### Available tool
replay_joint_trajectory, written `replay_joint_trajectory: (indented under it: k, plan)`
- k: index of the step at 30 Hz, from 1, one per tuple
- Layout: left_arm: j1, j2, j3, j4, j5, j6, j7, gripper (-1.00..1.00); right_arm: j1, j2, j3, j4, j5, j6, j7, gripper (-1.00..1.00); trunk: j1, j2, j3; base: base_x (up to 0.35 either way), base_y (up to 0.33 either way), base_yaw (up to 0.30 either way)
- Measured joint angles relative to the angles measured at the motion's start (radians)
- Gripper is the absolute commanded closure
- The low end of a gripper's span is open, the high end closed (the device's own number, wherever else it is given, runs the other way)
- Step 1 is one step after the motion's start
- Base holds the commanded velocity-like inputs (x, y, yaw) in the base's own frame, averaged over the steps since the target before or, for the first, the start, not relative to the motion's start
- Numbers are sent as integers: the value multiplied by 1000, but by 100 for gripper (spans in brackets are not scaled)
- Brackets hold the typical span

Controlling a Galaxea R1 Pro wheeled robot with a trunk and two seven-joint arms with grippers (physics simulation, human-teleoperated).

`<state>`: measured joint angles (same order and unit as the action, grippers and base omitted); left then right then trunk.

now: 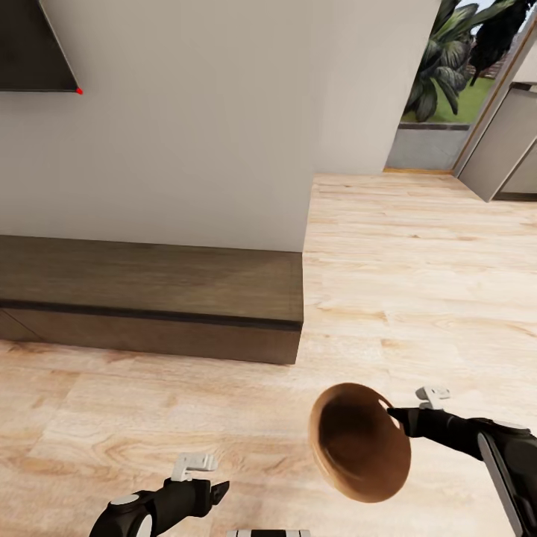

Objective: Put the three can of soda from the living room inside the tash can in the kitchen.

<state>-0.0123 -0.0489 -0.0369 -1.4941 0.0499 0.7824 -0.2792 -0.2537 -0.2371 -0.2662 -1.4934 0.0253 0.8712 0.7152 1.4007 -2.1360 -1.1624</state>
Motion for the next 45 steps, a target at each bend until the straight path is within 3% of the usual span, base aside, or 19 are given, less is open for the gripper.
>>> replay_joint_trajectory:
  k: [3,7,11,32,45]
  plan:
    - [0,0,0,0,0,0,0,-100,1,-1,-22,-2,31,-2,0,100,0,0,0,0,0,0]
    - [0,0,0,0,1,0,0,-100,1,-1,-26,-4,3,12,7,100,0,0,0,0,0,0]
    - [0,0,0,0,1,0,0,-100,1,-2,-27,-3,22,5,5,100,0,0,0,0,0,0]
    - [0,0,0,0,1,0,0,-100,1,0,-32,-2,18,42,2,100,0,0,0,0,0,64]
    - [0,0,0,0,1,0,0,-100,1,1,-32,-2,13,46,2,100,0,0,19,0,0,2]
